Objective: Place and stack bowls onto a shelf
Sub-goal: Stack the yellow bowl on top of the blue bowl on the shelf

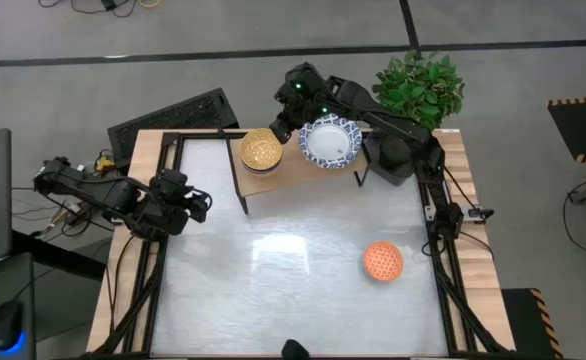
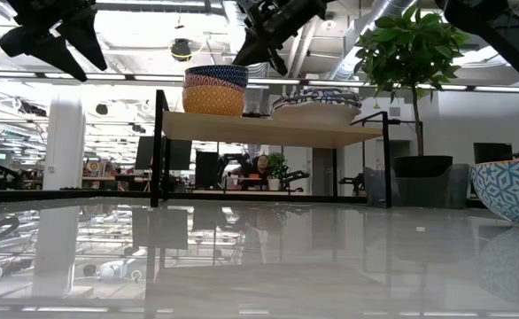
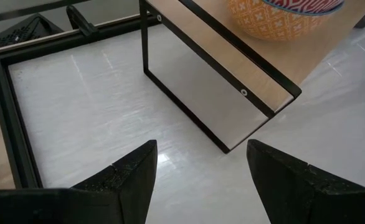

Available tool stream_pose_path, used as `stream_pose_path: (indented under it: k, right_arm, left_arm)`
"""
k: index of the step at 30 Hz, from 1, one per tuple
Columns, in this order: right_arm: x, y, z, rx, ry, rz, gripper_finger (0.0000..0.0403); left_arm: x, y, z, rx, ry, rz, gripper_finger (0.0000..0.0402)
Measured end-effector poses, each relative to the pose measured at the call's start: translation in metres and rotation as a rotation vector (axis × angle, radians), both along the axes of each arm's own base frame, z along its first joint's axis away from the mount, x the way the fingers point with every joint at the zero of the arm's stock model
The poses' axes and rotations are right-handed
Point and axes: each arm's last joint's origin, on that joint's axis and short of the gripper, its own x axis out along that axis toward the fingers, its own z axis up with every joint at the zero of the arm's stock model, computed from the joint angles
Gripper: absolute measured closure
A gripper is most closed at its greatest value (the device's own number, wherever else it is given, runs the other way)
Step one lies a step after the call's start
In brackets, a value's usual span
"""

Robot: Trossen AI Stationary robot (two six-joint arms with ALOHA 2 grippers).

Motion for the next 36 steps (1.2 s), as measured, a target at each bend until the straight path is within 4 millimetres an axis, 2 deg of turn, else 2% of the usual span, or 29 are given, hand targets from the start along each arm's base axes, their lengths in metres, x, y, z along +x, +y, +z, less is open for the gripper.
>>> stream_pose_path:
  k: [3,11,18,28,36]
  right_arm:
    - [0.0004,-0.0002,-0.0044,0.008,0.017,0.000,0.0355]
    - [0.0007,0.0003,-0.0044,-0.007,0.017,0.012,0.0384]
    - [0.0006,0.0003,-0.0042,-0.006,0.018,0.011,0.0361]
    - [0.0002,0.0005,-0.0047,-0.006,0.025,0.013,0.0382]
    - [-0.0008,0.0010,-0.0061,-0.002,0.041,0.016,0.0367]
  left_arm:
    - [0.0000,0.0000,0.0000,0.001,0.000,0.000,0.0169]
    - [-0.0001,0.0000,0.0001,0.002,-0.001,0.001,0.0169]
    - [-0.0001,0.0003,0.0003,0.008,-0.008,0.010,0.0169]
    - [-0.0001,0.0004,0.0003,0.009,-0.012,0.014,0.0169]
    - [0.0000,0.0004,0.0003,0.010,-0.012,0.015,0.0169]
